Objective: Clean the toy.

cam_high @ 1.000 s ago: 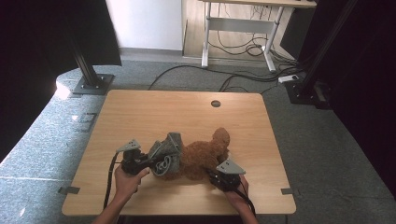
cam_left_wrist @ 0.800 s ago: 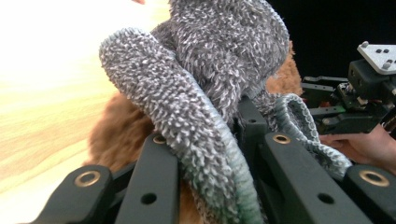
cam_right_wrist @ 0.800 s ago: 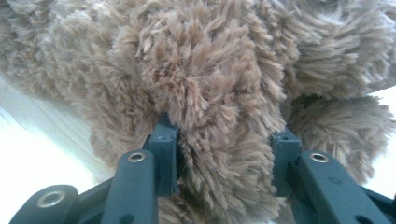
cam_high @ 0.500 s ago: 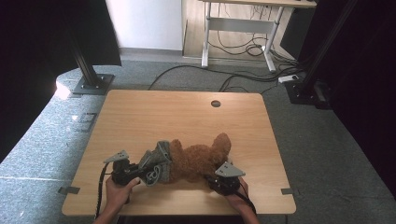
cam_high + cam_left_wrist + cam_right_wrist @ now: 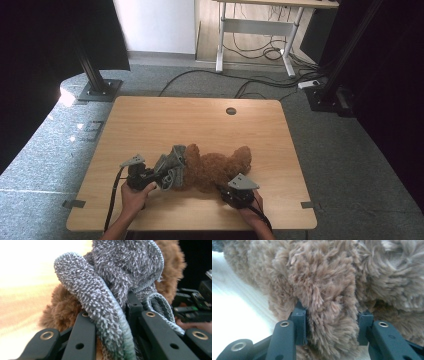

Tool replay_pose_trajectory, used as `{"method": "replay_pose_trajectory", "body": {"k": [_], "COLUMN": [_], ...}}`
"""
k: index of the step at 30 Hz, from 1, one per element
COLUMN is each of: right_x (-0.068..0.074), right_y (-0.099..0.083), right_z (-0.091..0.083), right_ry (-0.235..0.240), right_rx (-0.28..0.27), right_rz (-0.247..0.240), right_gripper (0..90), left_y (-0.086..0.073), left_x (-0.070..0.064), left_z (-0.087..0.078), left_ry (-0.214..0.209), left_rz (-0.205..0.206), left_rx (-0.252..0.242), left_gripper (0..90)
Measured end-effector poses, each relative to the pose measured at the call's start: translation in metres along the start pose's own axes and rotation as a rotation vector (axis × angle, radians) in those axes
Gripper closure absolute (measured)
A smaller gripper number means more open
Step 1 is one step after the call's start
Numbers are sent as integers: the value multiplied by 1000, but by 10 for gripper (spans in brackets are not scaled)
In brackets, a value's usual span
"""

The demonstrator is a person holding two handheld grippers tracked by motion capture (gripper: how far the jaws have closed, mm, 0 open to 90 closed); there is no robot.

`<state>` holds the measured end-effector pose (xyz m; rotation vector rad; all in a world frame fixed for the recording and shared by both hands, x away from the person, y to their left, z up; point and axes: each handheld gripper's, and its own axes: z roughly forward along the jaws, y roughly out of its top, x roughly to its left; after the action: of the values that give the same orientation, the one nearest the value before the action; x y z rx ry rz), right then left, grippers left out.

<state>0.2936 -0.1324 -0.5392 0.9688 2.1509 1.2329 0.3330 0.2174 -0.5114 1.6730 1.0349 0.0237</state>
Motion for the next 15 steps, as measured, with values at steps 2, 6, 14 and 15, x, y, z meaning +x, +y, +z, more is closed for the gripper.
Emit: {"method": "replay_pose_trajectory", "body": {"k": [2,6,14,15], "right_x": [0,-7,-20,-18], "right_y": [0,4,10,9], "right_z": [1,12,26,23], "right_ry": [-11,-52,-72,-64], "right_rx": [0,-3,-13,-6], "right_rz": [1,-4,28,12], "right_gripper": [561,561,561,549], "left_y": [4,19,34,28], "left_x": [3,13,18,17], "left_z": [5,19,27,22], "left_ry": [5,23,53,46], "left_rz": [-4,4,30,33], "left_rx": [-3,-5,22,27], "left_gripper": [742,741,740,740]}}
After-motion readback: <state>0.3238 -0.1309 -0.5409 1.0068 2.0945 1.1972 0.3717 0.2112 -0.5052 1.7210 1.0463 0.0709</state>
